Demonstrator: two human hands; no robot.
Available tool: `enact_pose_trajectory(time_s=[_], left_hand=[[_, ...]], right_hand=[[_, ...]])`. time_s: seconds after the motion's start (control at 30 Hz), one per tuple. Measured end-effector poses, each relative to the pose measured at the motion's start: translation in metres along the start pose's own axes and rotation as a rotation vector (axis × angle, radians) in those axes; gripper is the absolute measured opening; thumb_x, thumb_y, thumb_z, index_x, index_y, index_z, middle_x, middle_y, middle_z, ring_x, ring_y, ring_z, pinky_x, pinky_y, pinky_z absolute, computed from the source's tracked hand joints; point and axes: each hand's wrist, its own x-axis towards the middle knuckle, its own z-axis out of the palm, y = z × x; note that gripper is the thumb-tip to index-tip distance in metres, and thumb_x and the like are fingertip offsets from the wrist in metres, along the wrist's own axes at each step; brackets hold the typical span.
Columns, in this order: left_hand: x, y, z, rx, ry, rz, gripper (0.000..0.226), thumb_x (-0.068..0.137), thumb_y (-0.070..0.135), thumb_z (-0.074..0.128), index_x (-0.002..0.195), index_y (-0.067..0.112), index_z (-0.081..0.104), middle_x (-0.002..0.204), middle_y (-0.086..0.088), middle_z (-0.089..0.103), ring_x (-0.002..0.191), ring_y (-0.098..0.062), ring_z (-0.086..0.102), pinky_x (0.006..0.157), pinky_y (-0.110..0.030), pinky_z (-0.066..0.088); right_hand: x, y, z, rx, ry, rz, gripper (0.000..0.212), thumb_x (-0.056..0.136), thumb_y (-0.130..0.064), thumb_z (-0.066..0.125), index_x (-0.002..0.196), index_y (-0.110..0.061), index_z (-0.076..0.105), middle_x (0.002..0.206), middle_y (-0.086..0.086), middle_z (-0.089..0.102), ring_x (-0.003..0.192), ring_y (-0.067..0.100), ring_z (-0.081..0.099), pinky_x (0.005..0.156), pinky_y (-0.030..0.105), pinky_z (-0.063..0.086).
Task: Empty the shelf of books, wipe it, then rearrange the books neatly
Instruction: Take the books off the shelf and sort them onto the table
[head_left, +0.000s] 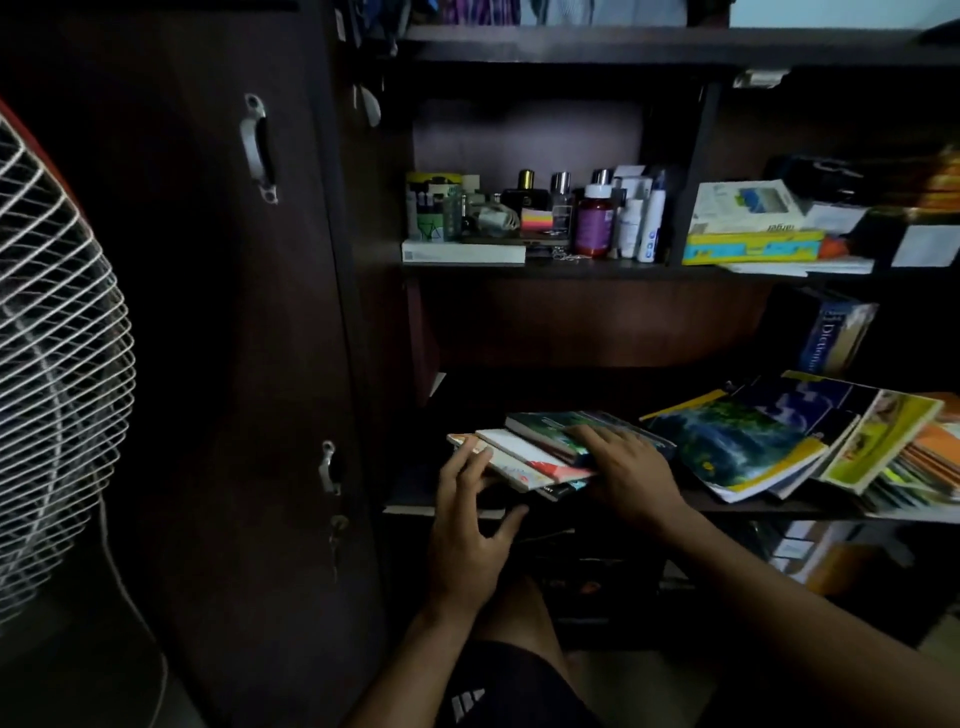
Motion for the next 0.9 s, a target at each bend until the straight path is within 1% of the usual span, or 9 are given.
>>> enact_pose_trajectory(time_s=[0.1,0.23,0.3,0.37,0.47,0.57,0.67,0.77,0.9], left_hand=[[-0.001,0.010,0.005,-0.003,0.080,0.026,0.085,0.079,0.026,0.085,0.148,0.015,0.037,0.157,-0.016,0.030,0.148,-0.016,0.032,0.117,-0.021,0.032],[-0.007,0.030,0.014,-0.226,0.018,-0.159,0.094,0.082,0.054,0.075,0.157,0.041,0.018,0.164,0.006,0.023,0.151,-0.013,0.027,0.119,-0.024,0.030],[-0.006,0.052,0.021,-0.305,-0.125,-0.230,0.100,0.075,0.073,0.069,0.155,0.052,0.012,0.164,0.018,0.017,0.151,-0.001,0.020,0.117,-0.021,0.025],[-0.005,0.081,0.034,-0.366,-0.340,-0.254,0.103,0.068,0.080,0.069,0.151,0.058,0.012,0.162,0.025,0.021,0.146,0.006,0.025,0.113,-0.024,0.028],[-0.007,0.126,0.066,-0.621,-0.689,-0.311,0.092,0.071,0.060,0.081,0.144,0.055,0.025,0.144,0.026,0.051,0.131,0.001,0.052,0.102,-0.024,0.048],[-0.020,0.157,0.108,-0.549,-0.791,-0.316,0.085,0.067,0.055,0.085,0.138,0.049,0.040,0.135,0.023,0.061,0.125,-0.001,0.058,0.102,-0.029,0.050],[-0.033,0.195,0.151,-0.504,-0.934,-0.261,0.090,0.071,0.059,0.085,0.147,0.046,0.039,0.146,0.017,0.050,0.131,-0.006,0.053,0.111,-0.039,0.044],[-0.039,0.239,0.184,-0.441,-0.959,-0.193,0.086,0.084,0.041,0.079,0.156,0.027,0.034,0.144,0.015,0.033,0.129,-0.001,0.041,0.106,-0.017,0.030],[-0.041,0.297,0.211,-0.387,-0.949,0.036,0.077,0.087,0.058,0.065,0.153,0.040,0.028,0.142,0.023,0.023,0.139,-0.004,0.028,0.108,-0.023,0.023]], right_hand=[[-0.010,0.000,-0.036,0.139,0.075,0.098,0.054,0.075,-0.050,0.074,0.124,-0.039,0.053,0.107,-0.006,0.071,0.098,0.027,0.068,0.072,0.039,0.054],[-0.040,0.013,-0.086,0.594,0.229,0.289,0.046,0.072,-0.063,0.075,0.107,-0.037,0.060,0.088,-0.010,0.074,0.085,0.013,0.070,0.069,0.038,0.055],[-0.069,0.022,-0.109,0.848,0.311,0.376,0.044,0.074,-0.057,0.081,0.108,-0.030,0.069,0.096,-0.015,0.076,0.090,0.003,0.071,0.076,0.033,0.055],[-0.105,0.034,-0.117,1.059,0.327,0.509,0.048,0.072,-0.047,0.082,0.113,-0.024,0.072,0.102,-0.011,0.077,0.094,0.010,0.073,0.083,0.039,0.058],[-0.163,0.050,-0.121,1.355,0.392,0.731,0.044,0.076,-0.034,0.083,0.115,-0.016,0.071,0.107,0.007,0.077,0.097,0.028,0.074,0.087,0.049,0.058],[-0.213,0.068,-0.141,1.459,0.506,0.906,0.025,0.087,-0.019,0.072,0.111,-0.013,0.070,0.101,0.009,0.078,0.090,0.027,0.076,0.069,0.035,0.061],[-0.261,0.096,-0.159,1.466,0.574,0.982,0.037,0.088,-0.028,0.071,0.121,-0.013,0.067,0.108,0.007,0.077,0.097,0.026,0.075,0.077,0.036,0.060],[-0.291,0.118,-0.175,1.432,0.671,1.076,0.050,0.082,-0.048,0.069,0.120,-0.015,0.068,0.106,0.002,0.077,0.094,0.021,0.075,0.069,0.031,0.060],[-0.328,0.147,-0.202,1.417,0.774,1.152,0.079,0.066,-0.071,0.078,0.126,-0.020,0.068,0.116,0.006,0.074,0.107,0.029,0.071,0.098,0.052,0.054]])
